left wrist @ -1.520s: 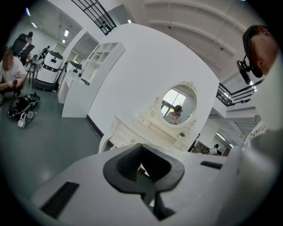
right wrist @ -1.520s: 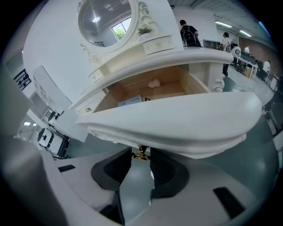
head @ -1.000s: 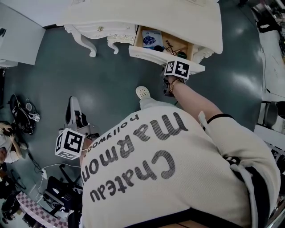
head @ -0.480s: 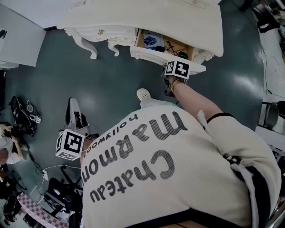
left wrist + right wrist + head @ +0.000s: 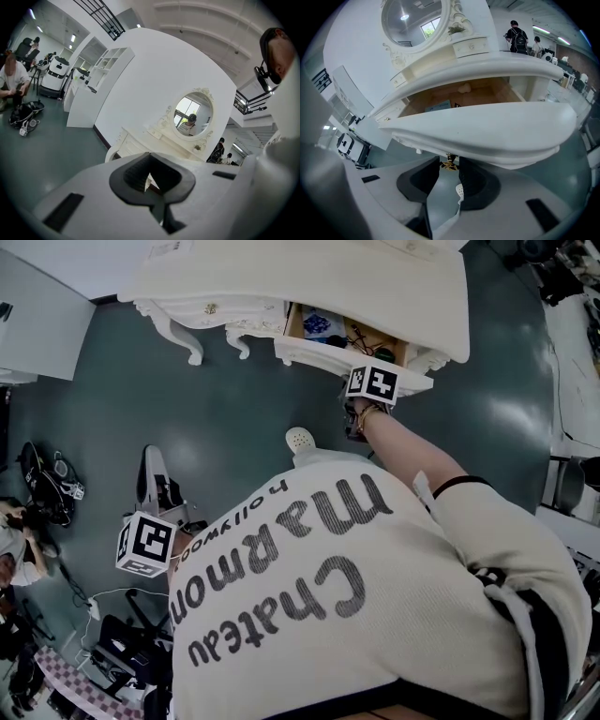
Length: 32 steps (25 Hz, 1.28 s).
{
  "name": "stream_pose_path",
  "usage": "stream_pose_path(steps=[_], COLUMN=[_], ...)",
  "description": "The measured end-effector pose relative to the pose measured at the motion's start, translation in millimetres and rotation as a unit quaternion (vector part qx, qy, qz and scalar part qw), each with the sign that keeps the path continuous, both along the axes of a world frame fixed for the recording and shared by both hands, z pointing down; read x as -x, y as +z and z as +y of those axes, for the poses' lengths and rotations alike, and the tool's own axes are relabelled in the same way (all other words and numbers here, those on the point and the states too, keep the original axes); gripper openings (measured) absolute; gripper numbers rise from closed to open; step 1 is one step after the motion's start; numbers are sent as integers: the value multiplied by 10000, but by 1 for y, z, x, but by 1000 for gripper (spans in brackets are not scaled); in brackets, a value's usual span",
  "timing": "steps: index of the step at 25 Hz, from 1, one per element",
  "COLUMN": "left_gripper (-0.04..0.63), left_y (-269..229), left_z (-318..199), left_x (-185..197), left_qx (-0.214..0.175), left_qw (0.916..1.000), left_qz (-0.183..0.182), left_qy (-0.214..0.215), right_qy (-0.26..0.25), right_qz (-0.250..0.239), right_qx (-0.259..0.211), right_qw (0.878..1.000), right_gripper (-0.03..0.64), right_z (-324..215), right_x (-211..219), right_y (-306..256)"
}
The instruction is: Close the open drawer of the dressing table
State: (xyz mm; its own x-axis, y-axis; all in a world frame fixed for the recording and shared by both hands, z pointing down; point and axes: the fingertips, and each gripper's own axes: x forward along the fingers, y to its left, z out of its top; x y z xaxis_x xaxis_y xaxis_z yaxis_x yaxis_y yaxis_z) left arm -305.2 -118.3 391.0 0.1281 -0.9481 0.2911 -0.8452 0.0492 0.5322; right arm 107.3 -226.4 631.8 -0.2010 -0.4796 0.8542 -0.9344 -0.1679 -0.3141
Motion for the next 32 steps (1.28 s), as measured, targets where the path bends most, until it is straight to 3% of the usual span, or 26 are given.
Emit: stream_pose_path(steps=[32], left_gripper=[8], left_y=[5], left_z=[-27], left_x=[-7], left_qx=[102], left_qw=[9999], left_qz=[8], left_qy=[5], right_qy=[-102], right_qz=[173], right_qx=[-287], right_qw=[9994], right_gripper=[149], right_z=[-33], right_x=[-10], right_y=[-3])
